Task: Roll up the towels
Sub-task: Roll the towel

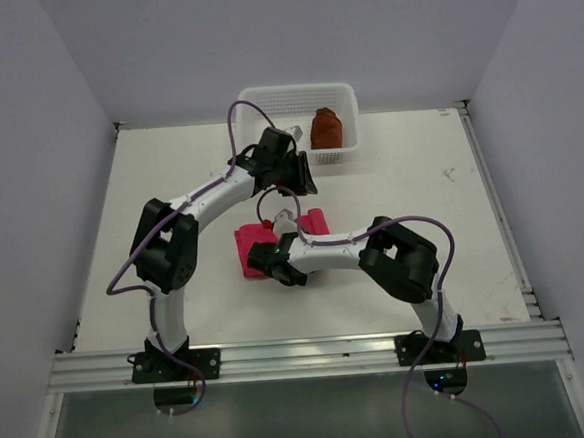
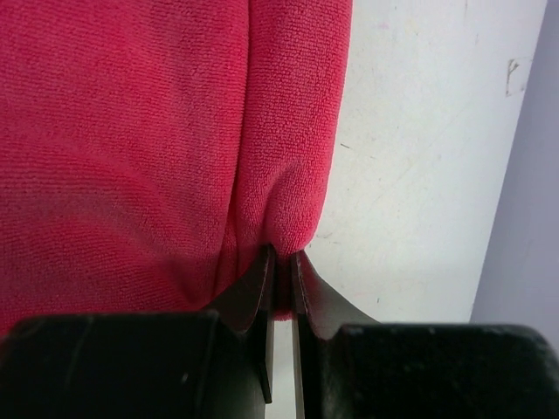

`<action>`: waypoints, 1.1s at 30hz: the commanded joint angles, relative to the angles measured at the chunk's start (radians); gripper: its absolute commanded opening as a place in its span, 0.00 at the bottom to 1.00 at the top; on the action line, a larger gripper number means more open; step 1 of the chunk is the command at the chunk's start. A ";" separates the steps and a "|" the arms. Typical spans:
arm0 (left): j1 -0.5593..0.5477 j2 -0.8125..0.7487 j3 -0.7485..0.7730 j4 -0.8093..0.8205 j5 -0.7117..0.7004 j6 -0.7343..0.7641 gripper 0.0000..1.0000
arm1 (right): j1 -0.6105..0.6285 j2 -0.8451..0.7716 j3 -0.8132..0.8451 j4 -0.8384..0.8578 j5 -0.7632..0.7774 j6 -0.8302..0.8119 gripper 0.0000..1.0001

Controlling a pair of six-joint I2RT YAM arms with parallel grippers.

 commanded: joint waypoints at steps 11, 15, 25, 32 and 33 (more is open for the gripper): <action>0.013 -0.086 -0.034 0.015 0.038 0.034 0.37 | 0.044 0.163 0.144 -0.136 0.028 -0.009 0.00; 0.011 -0.089 -0.049 0.024 0.065 0.036 0.33 | 0.050 0.201 0.178 -0.148 0.016 -0.047 0.00; -0.025 -0.092 -0.132 0.079 0.159 0.045 0.22 | 0.052 0.244 0.206 -0.139 -0.026 -0.087 0.00; -0.056 -0.078 -0.137 0.084 0.188 0.060 0.15 | 0.052 0.241 0.174 -0.119 -0.037 -0.093 0.00; -0.055 -0.080 -0.140 0.091 0.203 0.063 0.15 | 0.050 0.241 0.171 -0.113 -0.038 -0.093 0.00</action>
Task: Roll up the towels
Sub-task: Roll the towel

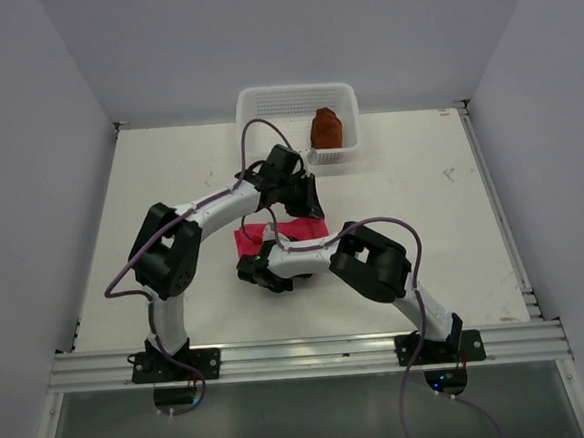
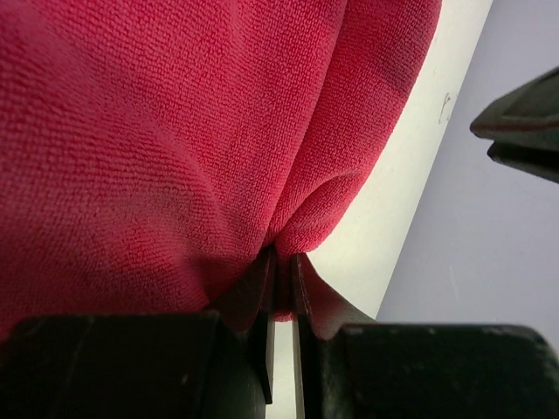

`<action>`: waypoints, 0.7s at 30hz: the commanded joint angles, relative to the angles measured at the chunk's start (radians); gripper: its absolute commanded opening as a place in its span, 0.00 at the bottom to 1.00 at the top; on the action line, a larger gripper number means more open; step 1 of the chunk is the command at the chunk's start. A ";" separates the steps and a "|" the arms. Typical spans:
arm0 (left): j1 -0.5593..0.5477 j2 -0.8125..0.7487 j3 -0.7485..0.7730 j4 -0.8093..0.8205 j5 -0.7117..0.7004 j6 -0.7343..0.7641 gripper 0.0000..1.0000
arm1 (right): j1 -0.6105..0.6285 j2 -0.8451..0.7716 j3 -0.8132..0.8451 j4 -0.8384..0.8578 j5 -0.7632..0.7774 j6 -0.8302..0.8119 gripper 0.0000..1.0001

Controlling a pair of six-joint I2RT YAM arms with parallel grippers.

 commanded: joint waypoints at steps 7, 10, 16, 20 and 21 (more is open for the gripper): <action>0.004 0.002 -0.038 0.060 0.076 0.029 0.14 | 0.009 0.017 -0.042 0.116 -0.085 0.015 0.00; 0.011 0.016 -0.055 0.080 0.090 0.022 0.14 | 0.009 0.029 -0.051 0.121 -0.082 0.014 0.00; 0.050 0.062 -0.107 0.156 0.151 -0.002 0.15 | 0.009 -0.010 -0.089 0.178 -0.088 0.015 0.00; 0.064 0.096 -0.098 0.169 0.153 -0.002 0.15 | 0.007 -0.038 -0.109 0.213 -0.086 0.011 0.00; 0.067 0.111 -0.095 0.169 0.155 -0.004 0.15 | 0.007 -0.046 -0.114 0.225 -0.086 0.009 0.00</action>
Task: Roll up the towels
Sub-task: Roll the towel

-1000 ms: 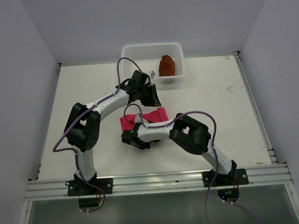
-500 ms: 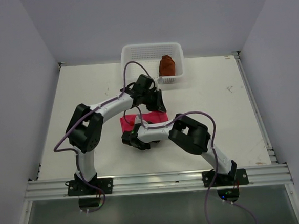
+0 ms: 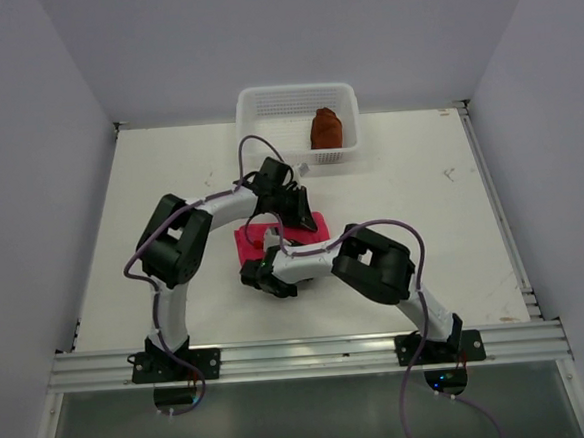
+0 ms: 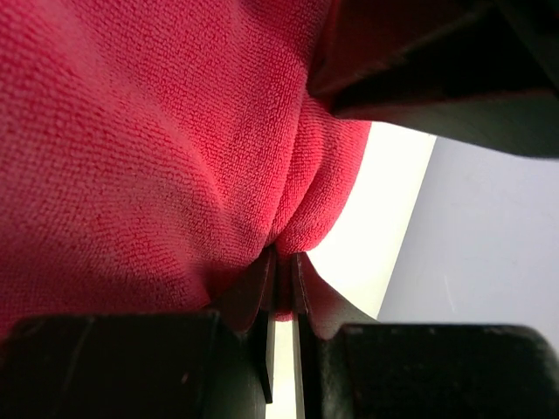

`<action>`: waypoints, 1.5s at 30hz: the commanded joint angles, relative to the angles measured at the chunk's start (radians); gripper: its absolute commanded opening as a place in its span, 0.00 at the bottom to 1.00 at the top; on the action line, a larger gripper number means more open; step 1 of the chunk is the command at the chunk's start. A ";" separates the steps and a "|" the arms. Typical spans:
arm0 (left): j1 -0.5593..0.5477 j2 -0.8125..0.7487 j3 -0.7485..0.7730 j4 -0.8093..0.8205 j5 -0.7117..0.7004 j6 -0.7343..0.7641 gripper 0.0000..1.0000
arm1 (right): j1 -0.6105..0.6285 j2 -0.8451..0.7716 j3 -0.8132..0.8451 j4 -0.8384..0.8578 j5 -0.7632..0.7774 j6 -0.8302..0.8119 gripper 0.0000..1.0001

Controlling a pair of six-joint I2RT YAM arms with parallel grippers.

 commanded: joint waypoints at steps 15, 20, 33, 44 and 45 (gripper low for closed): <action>0.030 0.056 -0.007 0.039 -0.025 -0.008 0.12 | -0.006 -0.269 -0.195 0.328 -0.179 0.092 0.23; 0.034 0.060 -0.008 0.041 -0.020 -0.012 0.12 | -0.006 -0.323 -0.239 0.347 -0.156 0.112 0.31; 0.038 0.068 -0.010 0.041 -0.020 -0.020 0.10 | -0.007 -0.400 -0.279 0.253 -0.096 0.189 0.50; 0.040 0.071 -0.014 0.039 -0.022 -0.018 0.10 | -0.038 -0.541 -0.349 0.389 -0.262 0.198 0.58; 0.040 0.070 -0.017 0.039 -0.022 -0.018 0.10 | -0.051 -0.561 -0.374 0.422 -0.285 0.205 0.58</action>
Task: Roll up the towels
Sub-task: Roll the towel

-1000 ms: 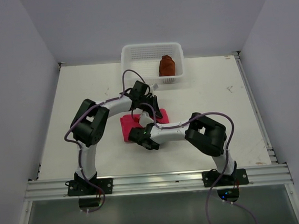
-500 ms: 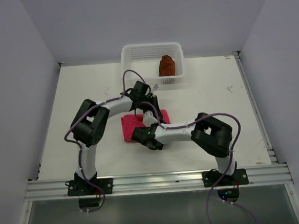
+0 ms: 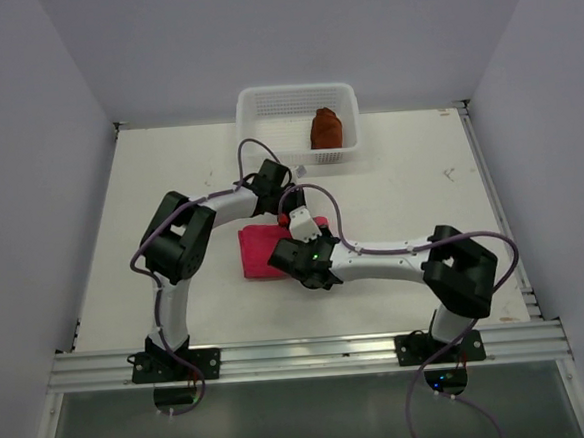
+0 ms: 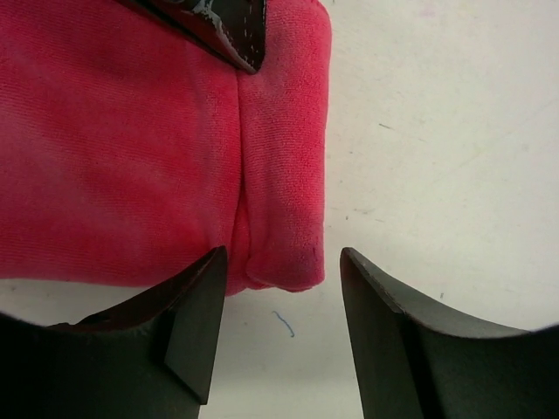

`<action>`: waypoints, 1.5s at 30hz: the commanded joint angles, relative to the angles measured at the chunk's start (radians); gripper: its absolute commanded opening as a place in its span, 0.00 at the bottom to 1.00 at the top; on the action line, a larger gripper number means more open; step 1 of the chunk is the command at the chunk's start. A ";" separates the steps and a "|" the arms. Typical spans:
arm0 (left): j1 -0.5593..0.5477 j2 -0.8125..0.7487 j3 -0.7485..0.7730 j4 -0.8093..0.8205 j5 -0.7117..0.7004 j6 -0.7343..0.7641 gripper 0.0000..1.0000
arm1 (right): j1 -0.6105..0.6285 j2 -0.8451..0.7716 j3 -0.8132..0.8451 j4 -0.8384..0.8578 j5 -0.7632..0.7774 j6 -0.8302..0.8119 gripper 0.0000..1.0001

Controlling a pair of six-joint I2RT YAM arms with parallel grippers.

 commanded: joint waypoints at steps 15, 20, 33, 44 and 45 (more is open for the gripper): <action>0.014 -0.005 -0.034 0.013 -0.051 0.005 0.09 | -0.378 -0.416 -0.398 0.496 -0.567 0.254 0.34; 0.014 -0.011 -0.043 0.013 -0.051 0.003 0.09 | -0.467 -0.399 -0.446 0.604 -0.655 0.312 0.34; 0.014 -0.009 -0.056 0.022 -0.056 -0.005 0.09 | -0.497 -0.294 -0.441 0.739 -0.813 0.292 0.38; 0.014 -0.021 -0.066 0.031 -0.060 -0.014 0.09 | -0.490 -0.259 -0.377 0.567 -0.703 0.171 0.39; 0.016 -0.021 -0.066 0.033 -0.060 -0.014 0.08 | -0.489 -0.262 -0.366 0.550 -0.689 0.164 0.42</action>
